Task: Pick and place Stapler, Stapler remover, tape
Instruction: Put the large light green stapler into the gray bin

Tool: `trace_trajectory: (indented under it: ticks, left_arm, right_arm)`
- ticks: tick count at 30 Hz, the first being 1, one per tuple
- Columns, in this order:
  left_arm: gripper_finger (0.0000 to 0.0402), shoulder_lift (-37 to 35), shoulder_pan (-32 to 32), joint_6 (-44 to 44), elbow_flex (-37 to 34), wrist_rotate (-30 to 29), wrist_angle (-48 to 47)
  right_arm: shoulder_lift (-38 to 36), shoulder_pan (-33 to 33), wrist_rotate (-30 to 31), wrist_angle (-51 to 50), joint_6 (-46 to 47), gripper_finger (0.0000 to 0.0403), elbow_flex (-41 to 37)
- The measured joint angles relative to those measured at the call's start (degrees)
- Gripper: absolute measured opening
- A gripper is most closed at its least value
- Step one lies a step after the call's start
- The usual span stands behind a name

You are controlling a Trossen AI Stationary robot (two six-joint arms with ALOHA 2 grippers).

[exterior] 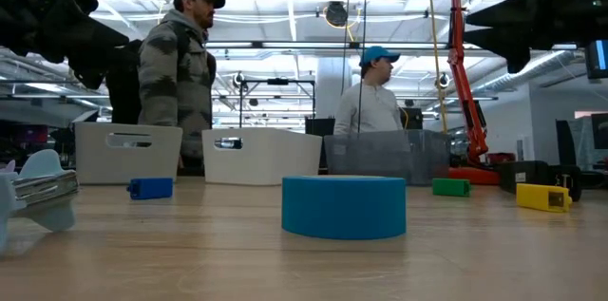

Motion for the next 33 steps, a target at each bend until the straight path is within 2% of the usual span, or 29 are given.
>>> trace_trajectory:
  ticks: [6,15,24,28,33]
  left_arm:
    - [0.0184,0.0,0.0,0.0,0.0,0.0,0.1]
    - [0.0184,0.0,0.0,0.0,0.0,0.0,0.1]
    - [0.0184,0.0,0.0,0.3,0.0,0.0,0.1]
    - [0.0184,0.0,0.0,0.3,0.0,0.0,0.1]
    - [0.0184,0.0,0.0,0.3,0.0,0.0,0.1]
  right_arm:
    - [8.6,0.0,-0.2,-4.3,-1.6,0.0166,7.2]
    - [22.7,0.0,-4.0,-28.8,1.1,0.0166,23.5]
    - [32.9,0.1,-12.5,-45.0,6.4,0.0166,33.9]
    - [35.1,0.1,-19.1,-51.4,12.5,0.0166,35.5]
    - [35.9,0.1,-29.3,-54.8,20.7,0.0166,35.6]
